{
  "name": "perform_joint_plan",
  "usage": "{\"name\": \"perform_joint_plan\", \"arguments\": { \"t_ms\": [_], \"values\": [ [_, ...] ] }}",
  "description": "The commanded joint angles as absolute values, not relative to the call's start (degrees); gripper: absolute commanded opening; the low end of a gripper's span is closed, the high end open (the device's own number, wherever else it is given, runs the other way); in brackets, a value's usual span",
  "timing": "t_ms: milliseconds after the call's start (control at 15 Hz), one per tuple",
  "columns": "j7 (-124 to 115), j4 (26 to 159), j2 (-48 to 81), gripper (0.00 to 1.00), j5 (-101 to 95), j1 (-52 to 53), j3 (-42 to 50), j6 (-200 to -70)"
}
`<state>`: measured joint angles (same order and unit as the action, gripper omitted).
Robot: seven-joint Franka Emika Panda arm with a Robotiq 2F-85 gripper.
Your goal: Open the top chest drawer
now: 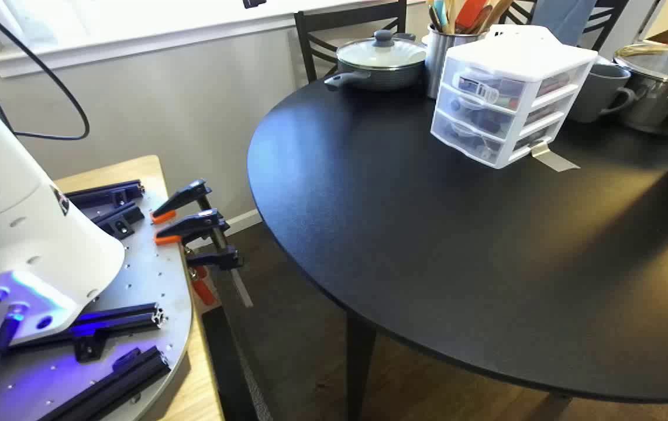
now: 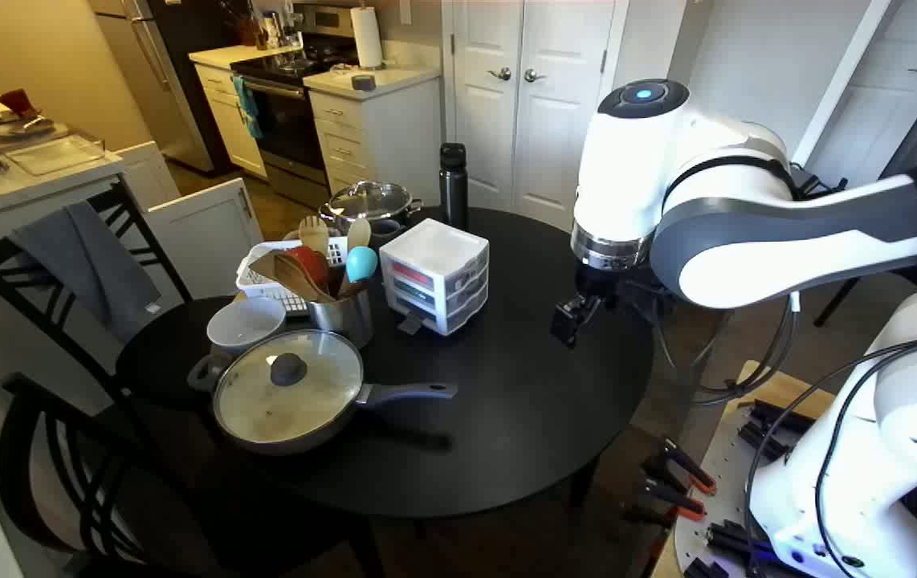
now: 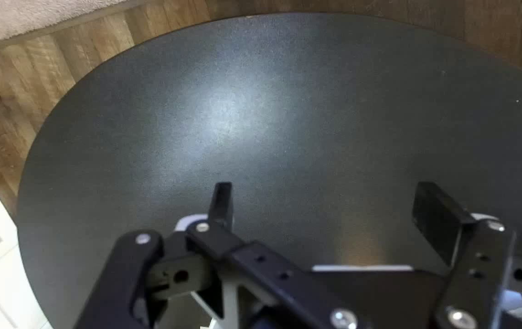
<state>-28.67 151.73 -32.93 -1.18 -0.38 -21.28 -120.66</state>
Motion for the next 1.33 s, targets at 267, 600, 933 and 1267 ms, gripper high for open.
{"name": "perform_joint_plan", "arguments": {
  "t_ms": [267, 600, 933, 1267],
  "values": [
    [-29.5, 151.7, -32.6, 1.00, -2.2, 1.2, -19.7, -120.5],
    [-43.1, 148.1, -28.9, 1.00, 2.4, -0.3, -18.9, -118.8],
    [-55.8, 146.5, -23.4, 1.00, 3.9, -0.9, -18.0, -120.5],
    [-64.9, 145.7, -19.2, 1.00, 4.8, -1.4, -13.5, -123.0]
  ]
}}
